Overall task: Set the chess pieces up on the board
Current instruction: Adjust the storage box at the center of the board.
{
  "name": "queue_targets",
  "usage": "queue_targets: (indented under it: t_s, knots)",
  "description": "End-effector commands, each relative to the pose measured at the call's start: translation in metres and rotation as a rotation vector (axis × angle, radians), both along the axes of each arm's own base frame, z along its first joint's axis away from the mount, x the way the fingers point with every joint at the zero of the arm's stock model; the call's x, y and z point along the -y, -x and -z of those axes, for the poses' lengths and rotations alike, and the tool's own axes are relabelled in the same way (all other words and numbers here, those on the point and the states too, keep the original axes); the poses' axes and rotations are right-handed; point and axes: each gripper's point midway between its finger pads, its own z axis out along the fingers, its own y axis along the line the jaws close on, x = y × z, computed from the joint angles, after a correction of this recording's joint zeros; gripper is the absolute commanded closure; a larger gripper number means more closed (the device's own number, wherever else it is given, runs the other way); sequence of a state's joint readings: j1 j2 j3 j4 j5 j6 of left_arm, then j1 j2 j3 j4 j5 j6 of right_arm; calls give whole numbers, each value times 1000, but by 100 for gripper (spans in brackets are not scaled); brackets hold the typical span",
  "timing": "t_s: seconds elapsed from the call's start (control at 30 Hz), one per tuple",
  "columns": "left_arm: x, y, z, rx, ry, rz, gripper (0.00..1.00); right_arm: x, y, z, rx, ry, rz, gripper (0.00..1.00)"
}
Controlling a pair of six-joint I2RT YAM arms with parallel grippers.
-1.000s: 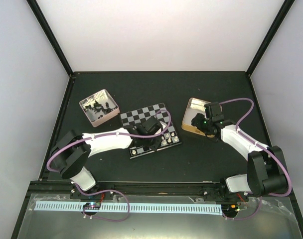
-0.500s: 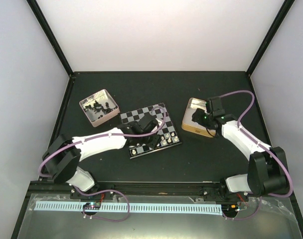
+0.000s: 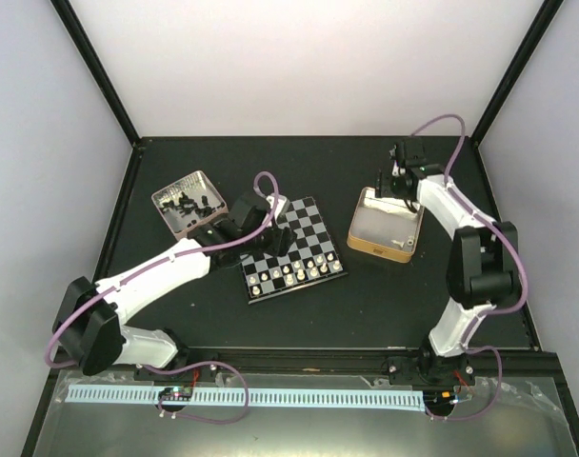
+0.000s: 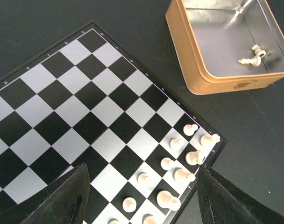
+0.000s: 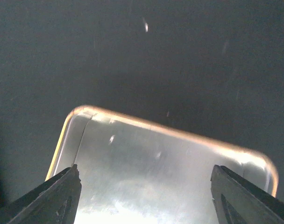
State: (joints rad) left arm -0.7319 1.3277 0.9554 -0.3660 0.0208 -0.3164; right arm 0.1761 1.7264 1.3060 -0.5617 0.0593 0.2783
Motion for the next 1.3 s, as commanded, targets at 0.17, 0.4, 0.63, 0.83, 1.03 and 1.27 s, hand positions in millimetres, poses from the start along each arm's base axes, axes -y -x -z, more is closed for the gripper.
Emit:
queue_targets:
  t_s: [0.17,0.4,0.63,0.83,1.03,1.27]
  knots:
    - [0,-11,-20,-6,86,23,35,16,-35,29,-111,225,-331,21]
    - [0,-9,-19,-14,102,29,36,3,-38,47,-188,141,-499,34]
    - [-4,-7,-19,-10,105,21,37,6,-45,64,-239,144,-475,50]
    - [-5,-5,-19,-8,105,22,37,23,-50,66,-240,205,-388,68]
    - [-6,-5,-18,-10,107,21,38,40,-42,54,-189,223,-278,80]
    - [-6,-3,-14,-20,105,28,39,62,-22,41,-136,198,-75,83]
